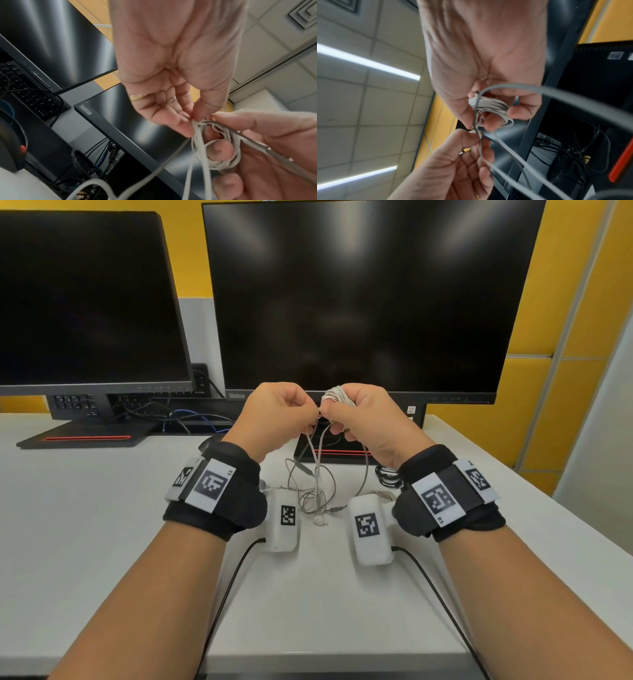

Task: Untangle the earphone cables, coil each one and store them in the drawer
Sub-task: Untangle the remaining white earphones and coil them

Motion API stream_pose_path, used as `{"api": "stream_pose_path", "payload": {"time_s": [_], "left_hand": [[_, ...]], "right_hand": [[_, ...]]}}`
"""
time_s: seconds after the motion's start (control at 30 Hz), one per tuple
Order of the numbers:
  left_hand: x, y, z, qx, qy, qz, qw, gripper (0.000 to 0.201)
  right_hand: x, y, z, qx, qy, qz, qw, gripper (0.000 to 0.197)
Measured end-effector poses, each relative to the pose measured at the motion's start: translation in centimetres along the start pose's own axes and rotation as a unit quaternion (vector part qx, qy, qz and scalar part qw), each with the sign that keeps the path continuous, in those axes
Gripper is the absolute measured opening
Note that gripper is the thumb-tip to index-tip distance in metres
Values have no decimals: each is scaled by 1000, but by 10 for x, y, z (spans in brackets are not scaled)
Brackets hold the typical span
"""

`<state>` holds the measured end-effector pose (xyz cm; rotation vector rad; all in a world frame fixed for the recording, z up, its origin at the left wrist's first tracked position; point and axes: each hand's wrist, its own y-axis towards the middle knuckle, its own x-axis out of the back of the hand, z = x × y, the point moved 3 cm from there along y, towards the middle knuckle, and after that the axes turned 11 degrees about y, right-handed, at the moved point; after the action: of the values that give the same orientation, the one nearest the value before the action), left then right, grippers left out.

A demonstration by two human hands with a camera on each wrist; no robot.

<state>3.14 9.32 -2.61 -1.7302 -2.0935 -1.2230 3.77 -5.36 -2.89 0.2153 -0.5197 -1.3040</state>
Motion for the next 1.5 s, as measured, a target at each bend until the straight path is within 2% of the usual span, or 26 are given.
{"api": "stream_pose_path", "payload": {"time_s": [0.2,0.37,0.6,0.9,1.07,1.17,1.3,1.4,1.5], "left_hand": [[1,1,2,1,8,1,1000,10],[1,0,2,3,-46,31,998,10],[3,-1,1,-2,-95,17,995,13],[1,-2,-1,-11,-55,18,998,14],[0,-1,2,23,-80,31,996,10],[-2,-1,0,33,-81,44,995,9],[-5,-1,0,34,-94,62,993,11],[-6,-2,0,26,-95,77,992,10],[-6,-2,1,23,-92,78,992,11]], "right_hand": [[-4,-1,-3,-19,85,52,995,13],[-3,2,-6,-45,157,38,986,12],[2,1,-5,-38,15,2,999,11],[4,1,-3,-8,2,-16,1000,13],[1,0,-1,-7,137,31,990,17],[-1,0,1,-4,163,47,986,20],[-1,1,1,-41,121,33,991,18],[-3,-1,-1,-28,46,46,997,23],[-1,-2,-3,-19,29,42,998,22]]}}
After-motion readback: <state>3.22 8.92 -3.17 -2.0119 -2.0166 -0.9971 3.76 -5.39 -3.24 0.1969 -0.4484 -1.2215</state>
